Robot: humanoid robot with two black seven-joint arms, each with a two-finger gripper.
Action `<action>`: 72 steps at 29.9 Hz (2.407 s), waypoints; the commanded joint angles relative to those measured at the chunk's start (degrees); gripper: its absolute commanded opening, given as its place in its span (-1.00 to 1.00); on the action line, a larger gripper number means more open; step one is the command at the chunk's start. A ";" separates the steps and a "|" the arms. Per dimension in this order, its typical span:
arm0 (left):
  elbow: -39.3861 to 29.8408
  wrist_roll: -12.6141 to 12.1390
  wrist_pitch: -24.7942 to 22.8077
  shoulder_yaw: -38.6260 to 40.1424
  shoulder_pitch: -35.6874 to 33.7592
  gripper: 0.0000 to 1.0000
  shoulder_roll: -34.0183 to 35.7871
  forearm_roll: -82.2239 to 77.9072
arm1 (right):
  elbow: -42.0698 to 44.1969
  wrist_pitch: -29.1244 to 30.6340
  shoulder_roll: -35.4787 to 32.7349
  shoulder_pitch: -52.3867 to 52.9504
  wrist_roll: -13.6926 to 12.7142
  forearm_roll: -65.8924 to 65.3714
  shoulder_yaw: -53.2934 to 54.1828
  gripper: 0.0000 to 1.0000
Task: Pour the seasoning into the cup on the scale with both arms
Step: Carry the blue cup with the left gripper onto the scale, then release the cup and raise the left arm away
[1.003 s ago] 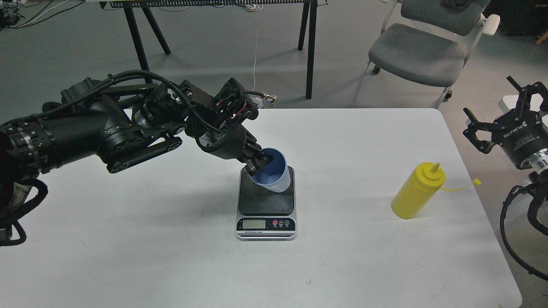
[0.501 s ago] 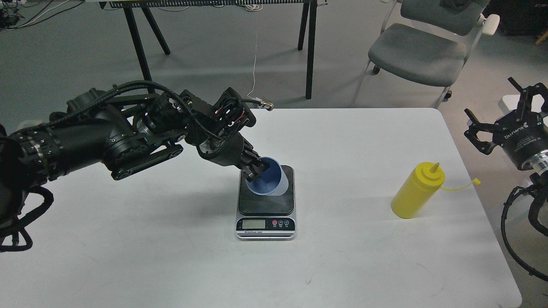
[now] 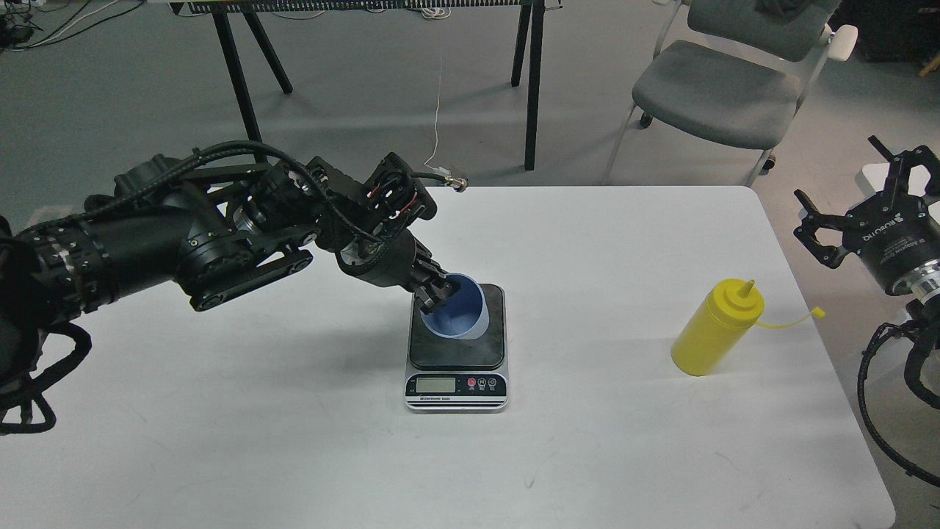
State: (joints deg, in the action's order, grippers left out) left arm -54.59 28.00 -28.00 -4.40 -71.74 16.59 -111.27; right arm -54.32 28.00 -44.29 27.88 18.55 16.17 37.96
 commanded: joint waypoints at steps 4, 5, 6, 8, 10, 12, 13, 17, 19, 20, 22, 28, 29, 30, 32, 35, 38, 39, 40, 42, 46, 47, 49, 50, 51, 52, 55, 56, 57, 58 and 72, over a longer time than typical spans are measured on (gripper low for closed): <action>0.01 0.00 0.00 0.09 -0.16 -0.65 -0.15 0.09 | 0.00 0.00 -0.01 -0.02 0.08 0.00 0.01 0.99; 0.01 0.00 0.00 0.09 -0.16 -0.64 -0.15 0.09 | 0.00 0.00 -0.01 -0.02 0.00 0.00 0.01 0.99; 0.01 0.00 0.00 0.18 -0.16 -0.60 -0.15 0.18 | 0.00 0.00 -0.01 -0.02 0.00 0.00 0.01 0.99; 0.01 0.00 0.00 0.44 -0.24 -0.43 -0.15 0.53 | 0.00 0.00 -0.01 -0.02 0.00 0.00 0.01 0.99; 0.01 0.00 0.00 0.71 -0.42 -0.36 -0.15 0.97 | 0.00 0.00 -0.01 -0.02 0.08 0.00 0.01 0.99; 0.01 0.00 0.00 0.97 -0.60 -0.27 -0.06 1.14 | 0.00 0.00 0.08 -0.02 0.08 0.00 0.01 0.99; 0.01 0.00 0.00 0.97 -0.68 -0.21 -0.06 1.32 | 0.00 0.00 0.08 -0.02 0.08 0.00 0.01 0.99; 0.01 0.00 0.00 1.76 -1.65 -0.01 0.11 4.03 | 0.00 0.00 0.08 -0.02 0.08 0.00 0.01 0.99; 0.10 0.00 0.00 2.46 -2.88 0.09 0.20 6.14 | 0.09 0.00 0.08 -0.02 0.08 0.00 0.01 0.99; 0.45 0.00 0.00 2.64 -3.58 0.11 0.38 7.46 | 0.09 0.00 0.08 -0.10 0.08 0.00 0.01 0.99; 1.42 0.00 0.00 2.82 -5.33 0.15 0.46 10.09 | 0.09 0.00 0.08 -0.10 0.35 0.09 0.01 0.99; 10.45 0.00 0.00 11.06 -11.57 0.31 0.90 26.42 | 0.18 0.00 -0.53 -1.42 4.21 0.79 0.45 0.99; 13.26 0.00 0.00 12.73 -12.80 0.39 0.99 30.63 | 0.44 0.00 -0.62 -1.86 4.30 0.96 0.63 0.99; 15.64 0.00 0.00 14.05 -13.77 0.45 1.17 34.85 | 0.62 0.00 -0.88 -2.21 4.48 1.23 1.06 0.99; 21.34 0.00 0.00 16.69 -14.83 0.54 2.74 45.65 | 0.62 0.00 -2.11 -3.35 4.30 3.85 2.64 0.99; 30.66 0.00 0.00 18.20 -14.84 0.59 4.59 66.45 | 0.53 0.00 -4.39 -5.90 4.04 11.49 3.00 0.99; 38.13 0.00 0.00 17.93 -13.09 0.67 4.68 80.82 | 0.00 0.00 -7.38 -8.71 3.86 16.07 2.83 0.99; 41.64 0.00 0.00 18.54 -11.16 0.68 4.51 85.12 | -0.17 0.00 -8.17 -10.11 3.86 17.82 2.82 0.99; 45.42 0.00 0.00 18.90 -8.62 0.68 3.90 90.39 | -0.61 0.00 -8.79 -11.78 3.86 19.93 2.82 0.99; 48.78 0.00 0.00 19.08 -5.53 0.70 3.46 97.87 | -2.01 0.00 -10.02 -15.29 3.86 23.36 2.91 0.99; 49.58 0.00 0.00 19.69 0.80 0.73 2.14 109.84 | -7.02 0.00 -11.78 -23.64 3.86 29.69 2.91 0.99; 49.59 0.00 0.00 20.56 1.68 0.74 1.87 111.95 | -8.42 0.00 -11.87 -25.57 3.86 30.84 3.00 0.99; 49.50 0.00 0.00 22.58 2.30 0.75 1.00 113.90 | -10.54 0.00 -12.22 -28.13 3.86 31.64 3.00 0.99; 49.50 0.00 0.00 23.81 2.39 0.76 0.64 114.17 | -11.59 0.00 -12.22 -29.18 3.86 31.64 2.91 0.99; 49.50 0.00 0.00 25.22 2.74 0.79 0.55 114.26 | -13.16 0.00 -12.22 -30.24 3.78 31.64 2.91 0.99; 49.50 0.00 0.00 26.53 3.00 0.79 0.47 114.26 | -15.18 0.00 -12.22 -31.38 3.86 31.55 2.91 0.99; 49.50 0.00 0.00 28.30 3.18 0.80 0.20 114.26 | -20.37 0.00 -12.31 -34.03 3.78 31.29 3.35 0.99; 49.50 0.00 0.00 28.57 3.18 0.81 0.20 114.26 | -21.52 0.00 -12.31 -34.20 3.78 31.03 3.35 0.99; 49.50 0.00 0.00 28.57 3.27 0.82 0.20 114.35 | -22.57 0.00 -12.22 -34.21 3.69 30.85 3.26 0.99; 49.50 0.00 0.00 28.57 3.79 0.82 0.20 114.35 | -23.72 0.00 -12.05 -34.21 3.69 30.67 3.18 0.99; 49.50 0.00 0.00 29.54 7.67 0.84 -0.15 114.44 | -26.80 0.00 -1.60 -34.21 7.02 15.57 5.99 0.99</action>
State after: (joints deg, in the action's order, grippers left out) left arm -5.10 28.00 -28.00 25.20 -64.10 16.45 3.26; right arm -81.45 28.00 -48.68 -6.25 24.04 34.90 43.01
